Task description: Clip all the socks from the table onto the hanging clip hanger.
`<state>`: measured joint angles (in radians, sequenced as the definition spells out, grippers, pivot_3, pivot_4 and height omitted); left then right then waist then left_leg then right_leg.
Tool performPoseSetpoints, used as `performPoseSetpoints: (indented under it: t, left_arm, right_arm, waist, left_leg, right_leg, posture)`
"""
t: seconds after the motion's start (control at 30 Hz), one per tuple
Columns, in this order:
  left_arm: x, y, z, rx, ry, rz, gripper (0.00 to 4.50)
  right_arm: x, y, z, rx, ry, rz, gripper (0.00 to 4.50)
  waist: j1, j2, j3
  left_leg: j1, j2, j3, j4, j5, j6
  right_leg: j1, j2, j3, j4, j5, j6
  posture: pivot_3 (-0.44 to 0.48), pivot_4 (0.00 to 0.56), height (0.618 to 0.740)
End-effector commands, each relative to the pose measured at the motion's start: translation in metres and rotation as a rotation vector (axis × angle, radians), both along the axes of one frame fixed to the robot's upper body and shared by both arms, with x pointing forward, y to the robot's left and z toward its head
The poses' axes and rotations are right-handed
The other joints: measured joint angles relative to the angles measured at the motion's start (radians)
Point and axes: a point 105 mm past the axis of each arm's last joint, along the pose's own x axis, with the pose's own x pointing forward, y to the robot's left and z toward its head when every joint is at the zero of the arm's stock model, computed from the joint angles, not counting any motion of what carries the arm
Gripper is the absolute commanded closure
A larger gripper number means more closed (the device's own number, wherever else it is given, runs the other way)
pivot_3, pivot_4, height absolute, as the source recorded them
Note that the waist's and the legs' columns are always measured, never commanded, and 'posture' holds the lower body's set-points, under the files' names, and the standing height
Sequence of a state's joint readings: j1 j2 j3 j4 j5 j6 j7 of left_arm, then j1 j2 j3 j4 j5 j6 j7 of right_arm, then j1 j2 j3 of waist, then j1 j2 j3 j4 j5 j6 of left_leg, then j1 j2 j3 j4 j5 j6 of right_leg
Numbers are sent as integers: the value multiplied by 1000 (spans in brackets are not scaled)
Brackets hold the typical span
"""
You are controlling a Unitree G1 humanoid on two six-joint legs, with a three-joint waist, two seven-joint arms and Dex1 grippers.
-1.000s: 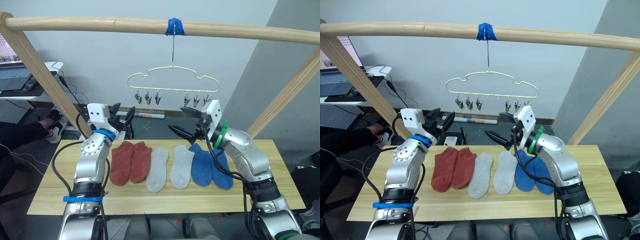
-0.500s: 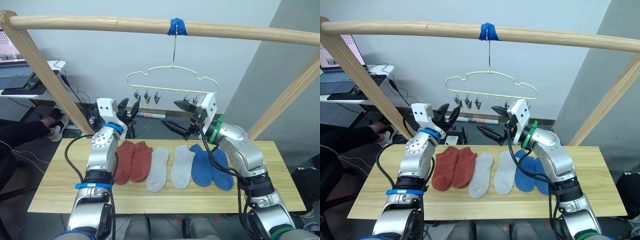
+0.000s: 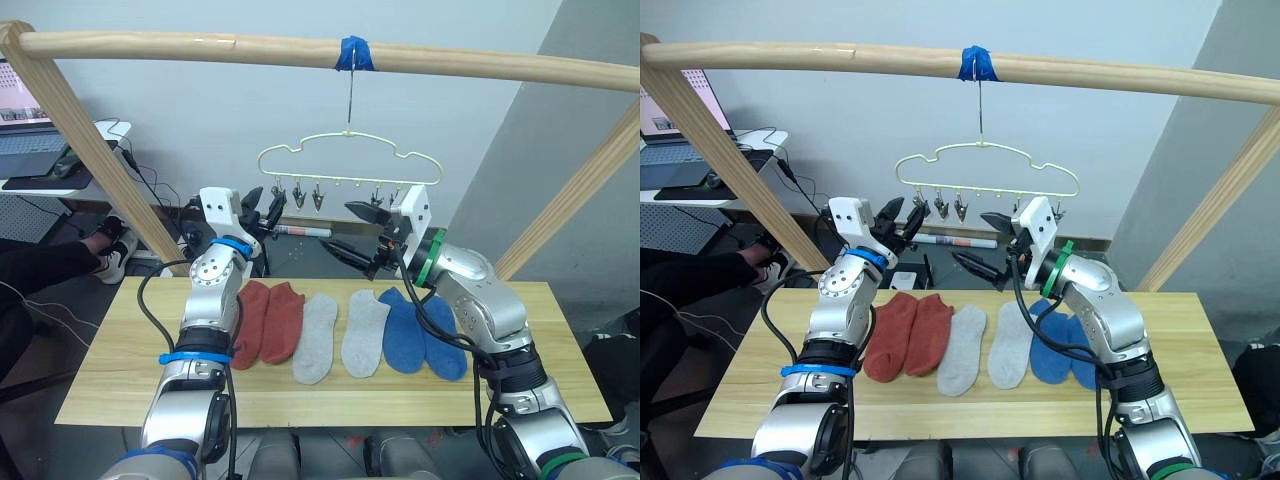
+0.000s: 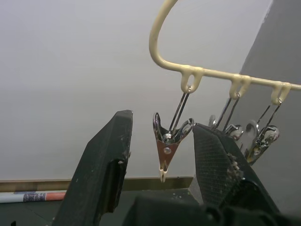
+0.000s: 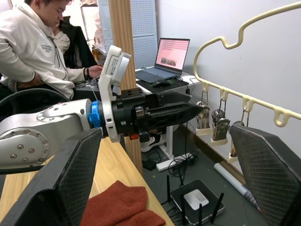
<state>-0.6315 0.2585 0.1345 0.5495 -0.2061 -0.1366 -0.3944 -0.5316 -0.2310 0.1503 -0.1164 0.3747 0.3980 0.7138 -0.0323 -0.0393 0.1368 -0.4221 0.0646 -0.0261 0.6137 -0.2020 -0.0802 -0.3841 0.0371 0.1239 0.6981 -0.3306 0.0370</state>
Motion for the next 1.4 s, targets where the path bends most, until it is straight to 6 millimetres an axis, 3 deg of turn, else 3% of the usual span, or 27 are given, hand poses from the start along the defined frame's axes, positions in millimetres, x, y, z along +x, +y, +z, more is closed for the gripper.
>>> performPoseSetpoints:
  t: [0.03,0.93,1.23,1.33,1.4]
  left_arm:
    - [2,-2,20,10,-71,-5,2211]
    - [13,-8,21,37,-77,-24,2211]
    - [13,-11,23,26,-94,-45,4146]
    - [13,-12,28,30,-110,-50,4488]
    - [12,-10,32,39,-121,-48,4488]
  right_arm:
    - [-7,6,20,23,-72,31,0]
    - [-7,5,30,69,-48,11,0]
    - [-7,4,30,67,-40,8,0]
    - [-7,3,26,60,-29,2,0]
    - [-7,0,20,45,-17,-8,0]
  waist:
    - [0,0,0]
    - [-1,0,0]
    - [-1,0,0]
    - [-1,0,0]
    - [-1,0,0]
  left_leg:
    - [0,0,0,0,0,0]
    - [0,0,0,1,0,0]
    - [0,0,-1,1,0,0]
    - [0,0,-1,1,0,0]
    - [0,0,-1,1,0,0]
  right_leg:
    - [0,0,0,0,0,0]
    - [0,0,-1,0,0,0]
    - [0,0,-1,0,0,0]
    - [0,0,-1,0,0,0]
    - [0,0,-1,1,0,0]
  posture:
    - [-12,121,740]
    - [-29,127,740]
    - [-31,130,740]
    - [-29,131,740]
    - [-21,130,740]
